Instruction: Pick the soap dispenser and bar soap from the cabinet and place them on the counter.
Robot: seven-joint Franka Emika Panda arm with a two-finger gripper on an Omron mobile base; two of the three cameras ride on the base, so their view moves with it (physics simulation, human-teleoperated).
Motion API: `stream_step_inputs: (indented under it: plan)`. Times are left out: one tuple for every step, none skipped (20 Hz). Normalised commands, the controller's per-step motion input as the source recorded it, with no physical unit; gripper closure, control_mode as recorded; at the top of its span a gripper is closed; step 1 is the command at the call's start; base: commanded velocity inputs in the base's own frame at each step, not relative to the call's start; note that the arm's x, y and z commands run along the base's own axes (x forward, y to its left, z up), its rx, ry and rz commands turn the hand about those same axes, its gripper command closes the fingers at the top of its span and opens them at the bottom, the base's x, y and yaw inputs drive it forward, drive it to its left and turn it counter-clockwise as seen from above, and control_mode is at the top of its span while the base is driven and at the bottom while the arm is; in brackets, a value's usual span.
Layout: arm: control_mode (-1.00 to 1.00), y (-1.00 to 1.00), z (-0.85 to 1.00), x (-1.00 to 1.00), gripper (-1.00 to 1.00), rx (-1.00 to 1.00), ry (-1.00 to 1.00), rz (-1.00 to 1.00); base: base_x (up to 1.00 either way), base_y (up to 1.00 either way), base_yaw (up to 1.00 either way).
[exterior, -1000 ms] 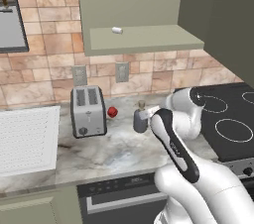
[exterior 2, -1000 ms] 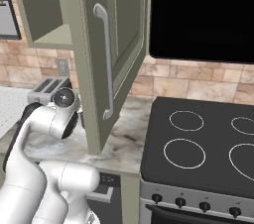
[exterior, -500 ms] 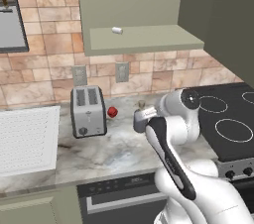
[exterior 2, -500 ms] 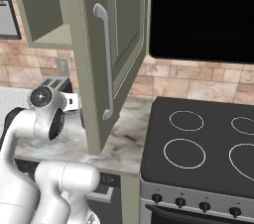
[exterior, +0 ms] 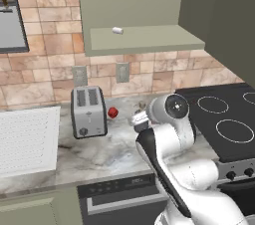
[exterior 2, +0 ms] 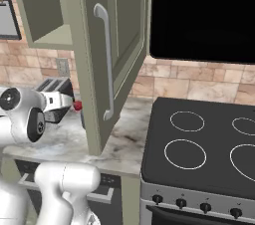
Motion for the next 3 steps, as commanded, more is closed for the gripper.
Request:
stream_step_inputs:
  plan:
    - [-1.0, 0.21, 0.02, -0.35, -1.0, -0.1, -0.15, -0.04, 0.0, 0.0, 0.0]
    - [-1.0, 0.22, 0.0, -0.37, -1.0, -0.1, -0.14, -0.04, 0.0, 0.0, 0.0]
    - [-1.0, 0.22, 0.0, -0.36, -1.0, -0.09, -0.13, -0.04, 0.0, 0.0, 0.0]
